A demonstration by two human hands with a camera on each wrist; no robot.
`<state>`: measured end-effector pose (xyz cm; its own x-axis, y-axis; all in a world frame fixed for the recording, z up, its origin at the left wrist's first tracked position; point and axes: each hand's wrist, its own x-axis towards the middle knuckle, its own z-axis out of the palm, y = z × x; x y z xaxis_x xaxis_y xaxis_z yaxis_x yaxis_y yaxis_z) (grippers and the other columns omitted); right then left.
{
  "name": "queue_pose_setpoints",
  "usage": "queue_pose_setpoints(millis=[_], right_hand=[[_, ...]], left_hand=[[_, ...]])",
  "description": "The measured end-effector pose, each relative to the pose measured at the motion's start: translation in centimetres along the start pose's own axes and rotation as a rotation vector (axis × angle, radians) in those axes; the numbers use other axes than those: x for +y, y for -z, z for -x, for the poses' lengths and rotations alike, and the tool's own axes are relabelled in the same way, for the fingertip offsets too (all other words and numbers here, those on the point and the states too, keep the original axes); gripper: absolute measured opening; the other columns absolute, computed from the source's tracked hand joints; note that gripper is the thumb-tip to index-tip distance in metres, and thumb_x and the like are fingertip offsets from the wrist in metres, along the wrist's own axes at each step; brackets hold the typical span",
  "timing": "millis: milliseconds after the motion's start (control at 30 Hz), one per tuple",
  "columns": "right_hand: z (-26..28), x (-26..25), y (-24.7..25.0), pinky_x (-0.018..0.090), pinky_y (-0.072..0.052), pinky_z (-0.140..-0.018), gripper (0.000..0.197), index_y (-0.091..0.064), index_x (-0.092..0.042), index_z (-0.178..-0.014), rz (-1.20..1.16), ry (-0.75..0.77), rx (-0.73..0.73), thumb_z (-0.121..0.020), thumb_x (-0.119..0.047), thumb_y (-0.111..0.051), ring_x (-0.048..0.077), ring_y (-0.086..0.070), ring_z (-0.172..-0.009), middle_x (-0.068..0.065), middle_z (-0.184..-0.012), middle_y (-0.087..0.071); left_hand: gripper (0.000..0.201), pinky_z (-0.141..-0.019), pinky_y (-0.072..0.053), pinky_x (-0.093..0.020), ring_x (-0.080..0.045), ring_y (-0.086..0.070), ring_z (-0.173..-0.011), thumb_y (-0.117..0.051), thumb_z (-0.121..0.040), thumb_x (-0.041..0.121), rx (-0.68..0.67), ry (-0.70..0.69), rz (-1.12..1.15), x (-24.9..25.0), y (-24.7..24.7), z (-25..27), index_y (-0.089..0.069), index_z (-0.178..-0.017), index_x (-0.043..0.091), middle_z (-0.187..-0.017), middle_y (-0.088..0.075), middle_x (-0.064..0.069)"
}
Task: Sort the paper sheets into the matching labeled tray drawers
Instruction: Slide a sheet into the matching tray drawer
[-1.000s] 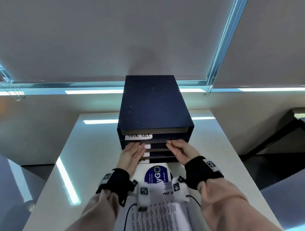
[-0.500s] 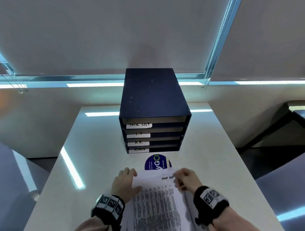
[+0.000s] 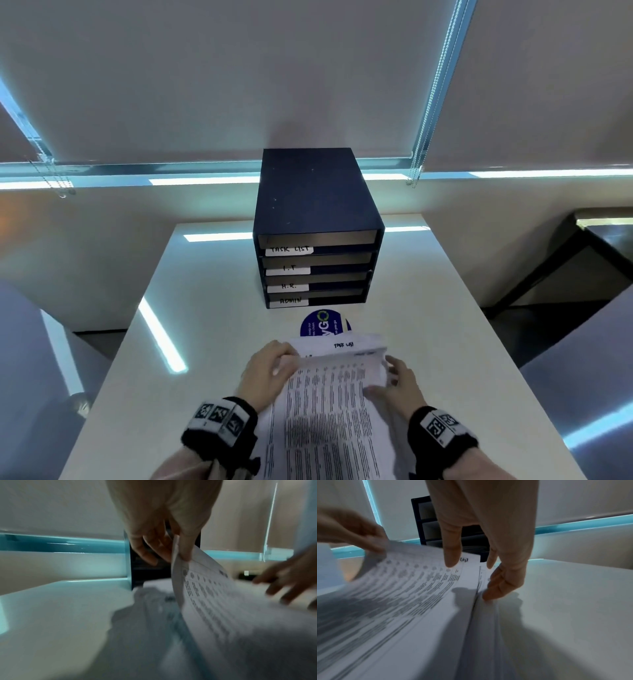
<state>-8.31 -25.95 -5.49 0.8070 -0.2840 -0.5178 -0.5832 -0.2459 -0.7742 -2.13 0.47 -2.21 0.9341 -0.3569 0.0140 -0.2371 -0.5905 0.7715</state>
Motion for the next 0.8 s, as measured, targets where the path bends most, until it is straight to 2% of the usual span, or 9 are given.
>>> queue_pose_setpoints(millis=[67,100,167,233,300,400,500,667,800], right_hand=[[0.9,-1.6,0.6,0.011,-0.052,-0.06,0.051,-0.051,-0.003,-0.124,-0.198,0.019,-0.092,-0.078,0.004,-0.072,0.015,-0.062,-0.091,0.012,-0.115,-0.061],[1.4,-2.3,0.8,0.009,-0.05,-0.055,0.042,-0.056,-0.001,-0.119,-0.258,0.019,-0.16,-0.08,0.002,-0.071,0.012,-0.065,-0.085,0.009,-0.107,-0.067],[1.8,-3.0,1.0,0.013,-0.053,-0.062,0.037,-0.063,-0.001,-0.114,-0.359,0.009,-0.275,-0.079,-0.007,-0.074,0.013,-0.071,-0.083,0.005,-0.099,-0.074],[2.1,-3.1,1.1,0.029,-0.057,-0.076,0.035,-0.063,0.002,-0.116,-0.418,-0.001,-0.33,-0.083,-0.008,-0.069,0.021,-0.071,-0.09,0.012,-0.103,-0.074],[2.5,-2.8,1.2,0.034,-0.057,-0.079,0.029,-0.061,0.003,-0.117,-0.493,0.016,-0.377,-0.088,-0.001,-0.061,0.028,-0.07,-0.094,0.018,-0.108,-0.071],[3.3,-2.7,1.4,0.038,-0.056,-0.082,0.035,-0.061,0.001,-0.119,-0.558,0.073,-0.446,-0.084,-0.002,-0.061,0.032,-0.068,-0.101,0.02,-0.115,-0.068],[3.9,-2.9,1.5,0.037,-0.056,-0.079,0.043,-0.061,-0.001,-0.119,-0.548,0.093,-0.454,-0.077,-0.008,-0.065,0.031,-0.069,-0.098,0.02,-0.115,-0.068],[4.2,-3.0,1.8,0.036,-0.057,-0.075,0.036,-0.059,0.003,-0.12,-0.572,0.081,-0.447,-0.085,0.0,-0.063,0.031,-0.071,-0.094,0.02,-0.112,-0.069],[4.0,-2.9,1.5,0.04,-0.056,-0.085,0.048,-0.054,-0.002,-0.128,-0.577,0.076,-0.407,-0.083,-0.006,-0.069,0.031,-0.068,-0.103,0.018,-0.119,-0.067]], left_hand=[[0.009,-0.061,-0.047,-0.017,-0.001,-0.057,-0.062,-0.055,-0.094,0.019,-0.051,0.087,0.375,2.8,1.6,0.2,-0.056,-0.089,0.011,-0.073,-0.063,0.005],[0.01,-0.065,-0.051,-0.02,-0.005,-0.064,-0.069,-0.053,-0.094,0.018,-0.056,0.13,0.516,3.8,2.3,0.2,-0.054,-0.092,0.008,-0.077,-0.067,0.002],[0.022,-0.083,-0.055,-0.036,-0.022,-0.069,-0.093,-0.05,-0.095,0.021,-0.004,0.238,0.713,4.3,3.5,-0.4,-0.053,-0.111,0.007,-0.101,-0.071,-0.009],[0.049,-0.101,-0.044,-0.05,-0.032,-0.06,-0.114,-0.049,-0.097,0.027,0.093,0.407,0.818,4.0,4.6,-1.5,-0.035,-0.14,0.01,-0.126,-0.059,-0.021],[0.059,-0.109,-0.036,-0.052,-0.032,-0.053,-0.122,-0.046,-0.098,0.032,0.114,0.495,0.824,3.0,5.1,-2.6,-0.023,-0.147,0.008,-0.133,-0.054,-0.02],[0.042,-0.109,-0.036,-0.051,-0.036,-0.054,-0.12,-0.039,-0.102,0.023,0.11,0.566,0.854,3.2,5.6,-3.3,-0.039,-0.136,-0.001,-0.127,-0.058,-0.024],[0.027,-0.106,-0.038,-0.05,-0.036,-0.057,-0.113,-0.034,-0.103,0.014,0.093,0.58,0.881,3.4,5.5,-3.5,-0.045,-0.124,0.003,-0.124,-0.057,-0.026],[0.034,-0.08,-0.049,-0.035,-0.027,-0.062,-0.086,-0.033,-0.103,0.014,0.098,0.58,0.837,3.0,5.2,-3.4,-0.048,-0.125,-0.007,-0.112,-0.062,-0.026],[0.035,-0.086,-0.048,-0.039,-0.032,-0.06,-0.094,-0.032,-0.103,0.012,0.131,0.608,0.858,3.4,5.5,-3.7,-0.045,-0.129,-0.009,-0.121,-0.057,-0.03]])
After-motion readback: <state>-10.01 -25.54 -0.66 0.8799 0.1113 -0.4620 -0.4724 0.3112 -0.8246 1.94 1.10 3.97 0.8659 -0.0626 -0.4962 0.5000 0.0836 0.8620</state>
